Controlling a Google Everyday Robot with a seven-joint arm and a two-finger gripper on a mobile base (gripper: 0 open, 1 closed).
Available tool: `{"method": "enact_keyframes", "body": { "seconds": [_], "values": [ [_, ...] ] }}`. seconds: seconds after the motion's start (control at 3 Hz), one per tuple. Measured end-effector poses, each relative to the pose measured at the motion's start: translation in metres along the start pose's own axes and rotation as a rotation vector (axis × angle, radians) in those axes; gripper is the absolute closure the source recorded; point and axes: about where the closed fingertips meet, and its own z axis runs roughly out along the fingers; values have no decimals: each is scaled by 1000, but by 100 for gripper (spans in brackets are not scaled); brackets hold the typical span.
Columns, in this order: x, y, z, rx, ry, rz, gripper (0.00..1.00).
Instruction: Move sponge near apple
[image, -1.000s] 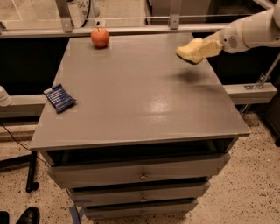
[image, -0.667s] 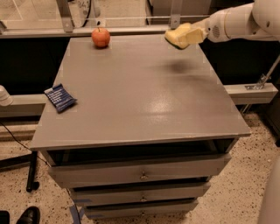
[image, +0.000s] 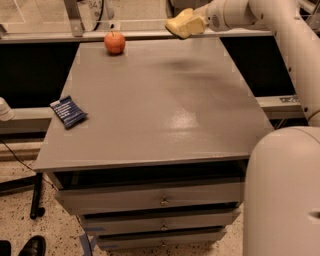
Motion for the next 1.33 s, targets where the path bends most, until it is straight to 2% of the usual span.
{"method": "enact_keyframes", "body": {
  "seconds": [0.33,0.67,1.33],
  "values": [
    [-2,14,38,-32,55,-64,100],
    [1,28,62,-69,109,-107,100],
    [1,50,90,-116,185,-153,100]
  ]
}}
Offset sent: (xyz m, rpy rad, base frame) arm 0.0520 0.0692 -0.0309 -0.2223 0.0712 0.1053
